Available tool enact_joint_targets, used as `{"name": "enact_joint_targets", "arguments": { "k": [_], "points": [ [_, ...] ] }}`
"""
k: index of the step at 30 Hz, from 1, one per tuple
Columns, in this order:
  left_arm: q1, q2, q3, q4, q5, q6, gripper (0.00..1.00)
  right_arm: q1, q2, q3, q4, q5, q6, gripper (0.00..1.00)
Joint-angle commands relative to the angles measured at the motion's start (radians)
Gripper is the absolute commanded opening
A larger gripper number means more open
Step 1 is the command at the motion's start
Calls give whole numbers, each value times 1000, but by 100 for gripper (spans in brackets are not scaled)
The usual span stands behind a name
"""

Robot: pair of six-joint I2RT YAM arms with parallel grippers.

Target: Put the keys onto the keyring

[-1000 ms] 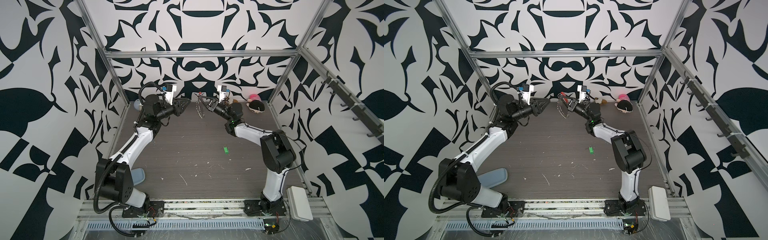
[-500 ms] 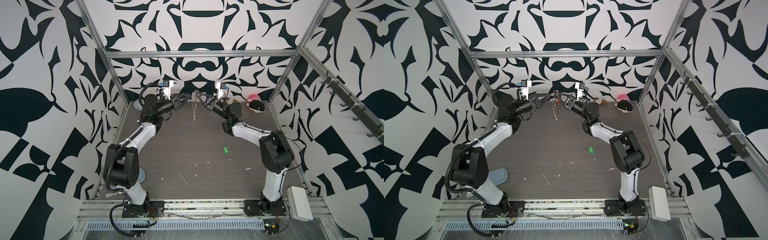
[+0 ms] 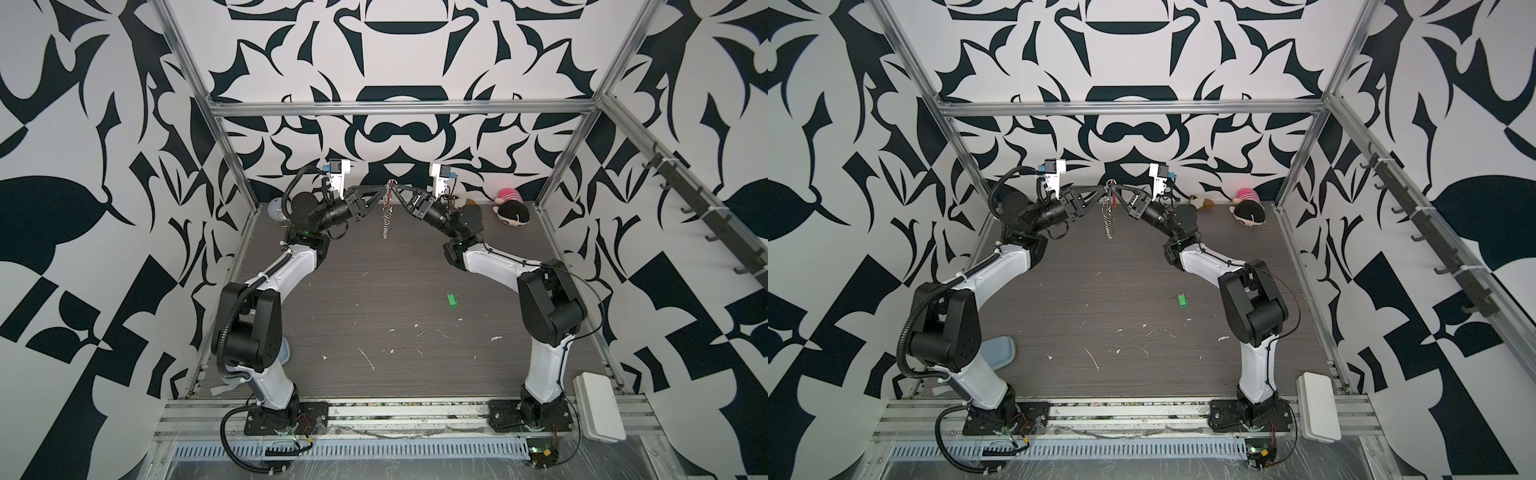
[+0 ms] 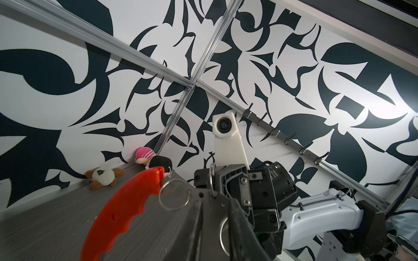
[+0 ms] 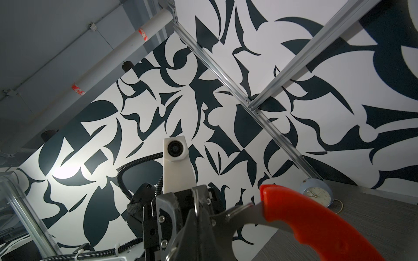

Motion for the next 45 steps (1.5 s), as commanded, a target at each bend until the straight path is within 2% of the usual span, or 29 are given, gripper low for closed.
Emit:
{"name": "enact_joint_targets", "arguments": {
  "k": [1, 11, 20, 24, 29, 36, 38, 39, 45],
  "points": [
    [-7, 16, 40, 46, 21, -20, 23, 11, -13, 48, 72, -9, 3, 0],
    [-7, 23, 58, 35, 33, -17, 24, 25, -13, 60, 52, -24, -10, 0],
    [-7, 24, 49, 30, 40, -10, 10, 37, -8, 73, 34, -44, -17, 0],
    [-6, 22, 50, 24, 51, 3, 0, 42, -5, 71, 26, -59, -18, 0],
    [-7, 3, 36, 11, 58, 33, 0, 42, -14, 48, 1, -69, -43, 0],
    [-7, -50, 22, -122, 58, 121, 0, 34, -64, 4, -116, -69, -143, 0],
    [-6, -62, 20, -154, 61, 140, 0, 30, -71, -2, -118, -68, -147, 4],
    [-7, -64, 18, -163, 65, 144, 0, 27, -72, -4, -117, -70, -147, 8],
    [-7, -62, 10, -161, 86, 129, 0, 27, -66, 15, -90, -87, -122, 13]
  ]
}}
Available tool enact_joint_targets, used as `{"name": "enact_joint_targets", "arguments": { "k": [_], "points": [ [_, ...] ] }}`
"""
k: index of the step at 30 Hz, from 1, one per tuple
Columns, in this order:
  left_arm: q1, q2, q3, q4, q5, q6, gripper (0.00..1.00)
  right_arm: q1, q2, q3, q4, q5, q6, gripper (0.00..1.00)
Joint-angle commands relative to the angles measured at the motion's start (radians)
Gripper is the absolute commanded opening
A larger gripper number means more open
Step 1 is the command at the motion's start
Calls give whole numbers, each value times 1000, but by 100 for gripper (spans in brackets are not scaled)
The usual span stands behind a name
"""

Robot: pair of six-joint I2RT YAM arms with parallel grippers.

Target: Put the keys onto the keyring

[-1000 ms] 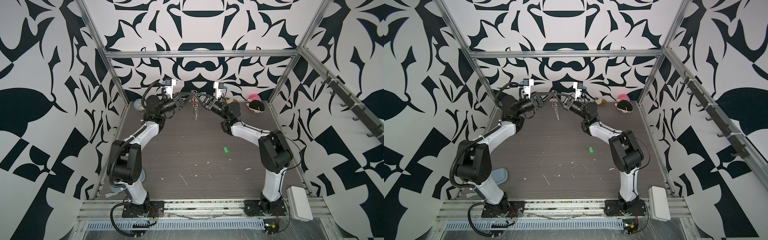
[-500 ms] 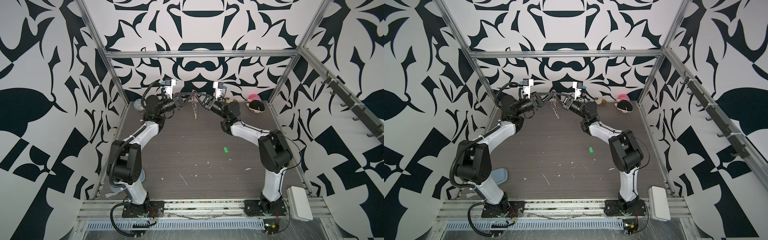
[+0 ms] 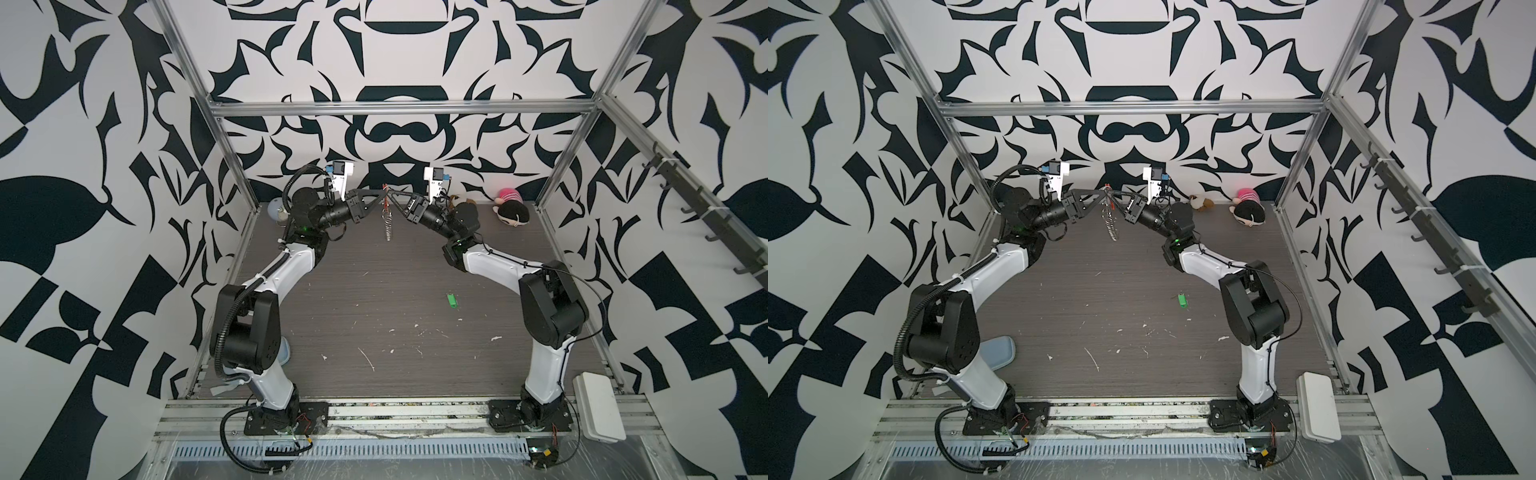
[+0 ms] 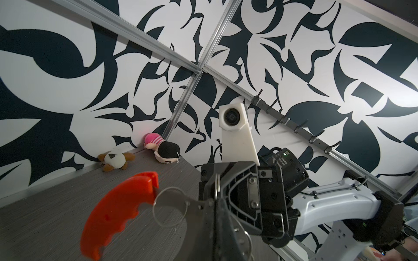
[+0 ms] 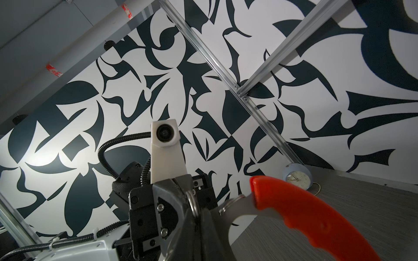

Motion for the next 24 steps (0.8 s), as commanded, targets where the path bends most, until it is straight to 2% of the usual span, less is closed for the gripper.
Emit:
{"name": "enact_joint_targets", "arguments": {
  "k": [1, 4, 7, 11, 12, 14, 15, 18, 19, 24],
  "points": [
    [-14, -39, -8, 13, 49, 10, 0, 13, -49, 25, 41, -56, -3, 15],
    [-13, -39, -11, 6, 55, 6, 0, 14, -49, 37, 39, -74, 6, 15],
    [-13, -40, -11, 4, 60, 4, 0, 14, -52, 38, 45, -78, 11, 0],
    [-14, -39, -12, 10, 28, -9, 0, 14, -54, 30, 43, -78, 6, 0],
    [-14, -38, -12, 11, 14, -18, 2, 15, -53, 30, 46, -78, 8, 0],
    [-14, -32, -11, 31, 8, -28, 20, 15, -49, 34, 47, -82, 9, 0],
    [-13, -30, -13, 41, 5, -34, 24, 18, -48, 38, 47, -89, 10, 0],
    [-13, -26, -14, 63, 11, -46, 28, 20, -44, 39, 48, -97, 15, 0],
    [-13, -25, -12, 65, 13, -47, 27, 20, -44, 40, 49, -98, 15, 0],
    [-13, -25, -11, 53, 27, -44, 4, 20, -40, 41, 60, -100, 29, 0]
  ]
}}
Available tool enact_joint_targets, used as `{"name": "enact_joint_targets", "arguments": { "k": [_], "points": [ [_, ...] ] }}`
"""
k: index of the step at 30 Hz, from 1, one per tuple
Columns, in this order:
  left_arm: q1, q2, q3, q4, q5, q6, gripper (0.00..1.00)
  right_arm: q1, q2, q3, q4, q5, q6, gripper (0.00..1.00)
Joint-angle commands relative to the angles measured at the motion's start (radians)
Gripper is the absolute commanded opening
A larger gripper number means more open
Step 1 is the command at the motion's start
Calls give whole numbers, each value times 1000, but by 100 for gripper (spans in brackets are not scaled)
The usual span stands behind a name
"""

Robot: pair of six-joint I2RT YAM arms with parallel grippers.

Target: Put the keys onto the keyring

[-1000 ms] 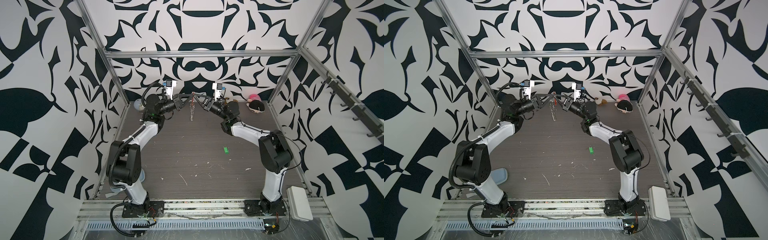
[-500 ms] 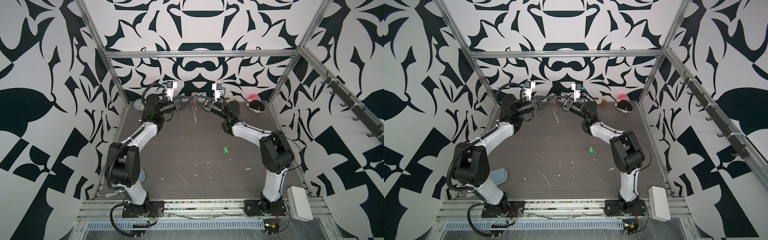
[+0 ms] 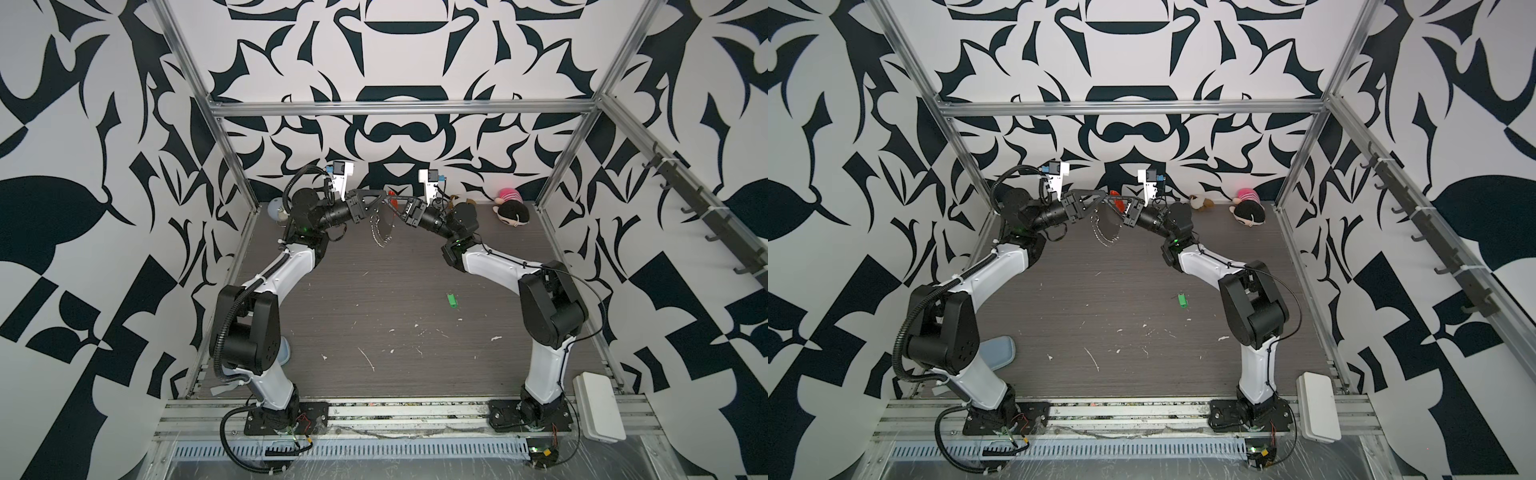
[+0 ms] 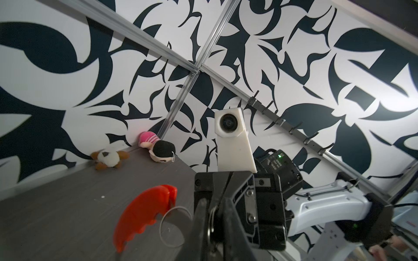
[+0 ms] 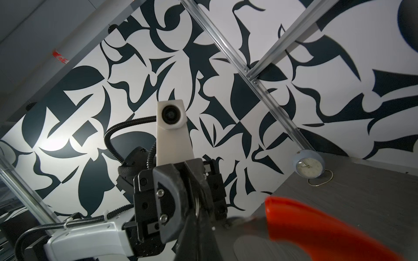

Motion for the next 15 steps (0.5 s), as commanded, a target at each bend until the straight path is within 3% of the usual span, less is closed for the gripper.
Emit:
{"name": "enact_joint_targets", "arguments": {
  "k": [1, 15],
  "points": [
    [-14, -21, -7, 27, 30, -9, 1, 15, -40, 39, 74, -21, 14, 0],
    [-14, -65, -21, -67, 78, 64, 0, -10, -70, 12, 19, -56, 3, 2]
  ]
}}
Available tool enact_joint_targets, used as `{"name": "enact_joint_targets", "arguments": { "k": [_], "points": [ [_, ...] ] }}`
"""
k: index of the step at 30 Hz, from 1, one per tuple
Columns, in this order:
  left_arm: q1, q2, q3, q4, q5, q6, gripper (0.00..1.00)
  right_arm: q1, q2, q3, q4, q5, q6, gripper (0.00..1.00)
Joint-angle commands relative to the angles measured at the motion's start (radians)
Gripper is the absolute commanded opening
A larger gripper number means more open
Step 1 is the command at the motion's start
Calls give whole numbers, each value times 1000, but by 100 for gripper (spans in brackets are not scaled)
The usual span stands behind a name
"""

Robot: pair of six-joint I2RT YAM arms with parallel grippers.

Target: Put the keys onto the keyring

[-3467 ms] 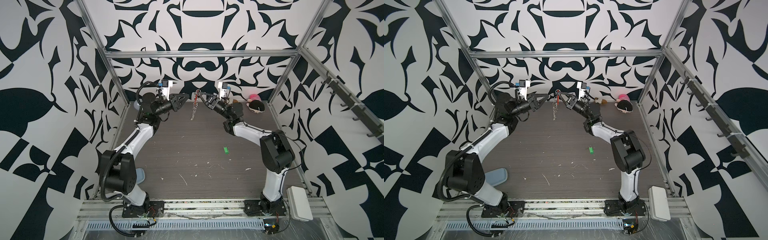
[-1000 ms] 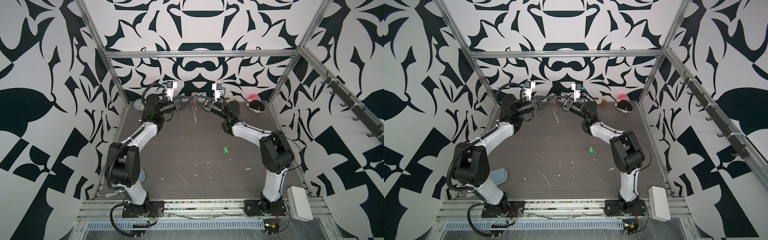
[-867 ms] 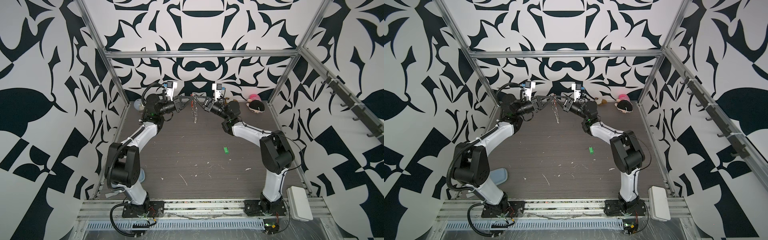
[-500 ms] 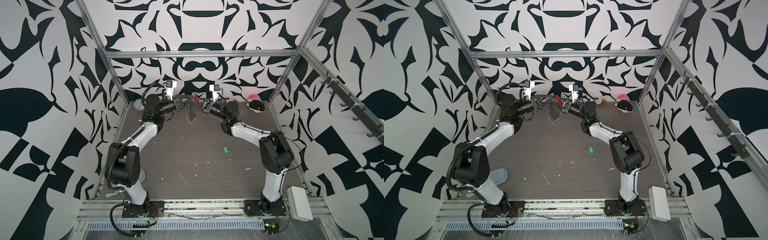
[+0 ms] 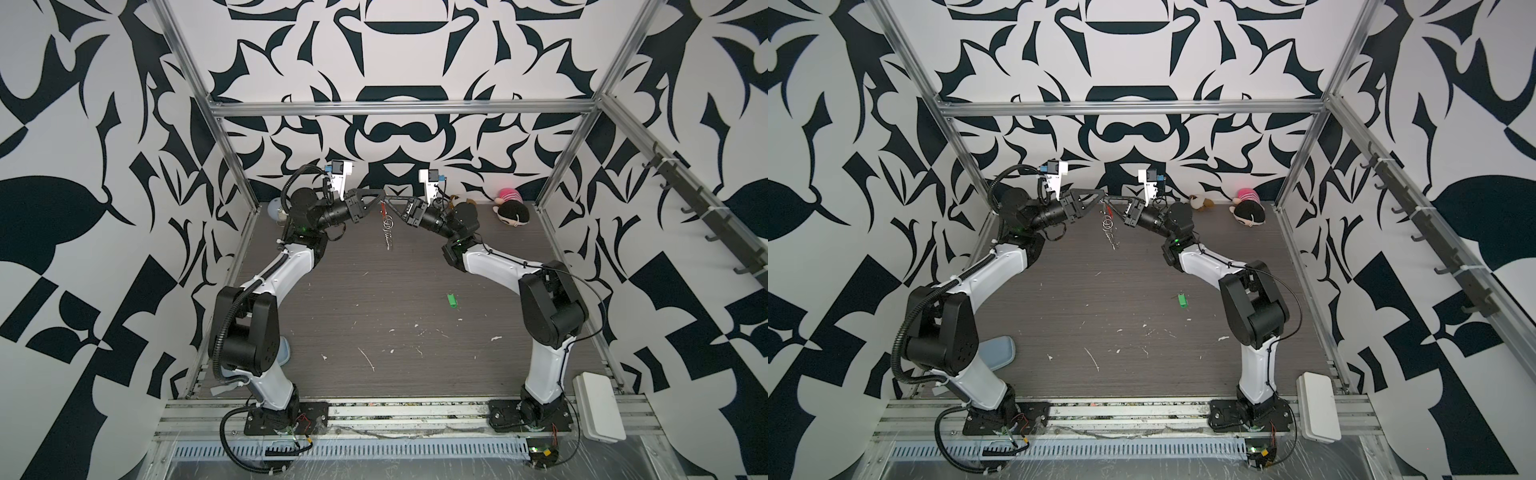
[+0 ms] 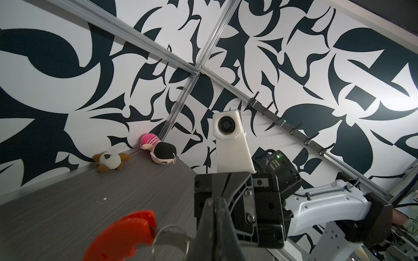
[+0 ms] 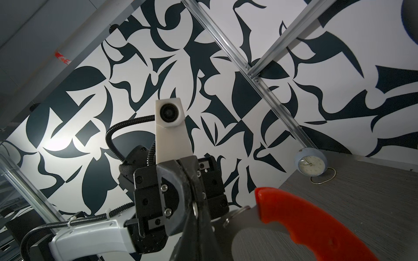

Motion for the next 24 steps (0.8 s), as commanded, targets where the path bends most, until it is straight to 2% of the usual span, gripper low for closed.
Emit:
{"name": "enact_joint_targets", "arguments": {
  "k": [1, 3, 6, 8, 11, 14, 18, 24],
  "points": [
    [-15, -58, -15, -74, 74, 79, 0, -9, -78, 1, -3, -41, -24, 10],
    [-15, -78, 5, -213, 94, 168, 0, -23, -108, -28, -96, -57, -83, 33],
    [-15, -103, 69, -518, 129, 371, 0, -44, -174, -83, -253, -76, -218, 39],
    [-14, -113, 126, -749, 139, 541, 0, -61, -220, -107, -385, -69, -337, 39],
    [-15, -109, 224, -1060, 137, 781, 0, -57, -267, -65, -689, -56, -595, 30],
    [-14, -93, 286, -1200, 140, 892, 0, -46, -273, -9, -867, -61, -748, 22],
    [-14, -64, 365, -1348, 138, 1012, 0, -46, -276, -1, -901, -85, -784, 22],
    [-15, -29, 426, -1420, 144, 1079, 0, -29, -271, 7, -860, -138, -748, 21]
  ]
}}
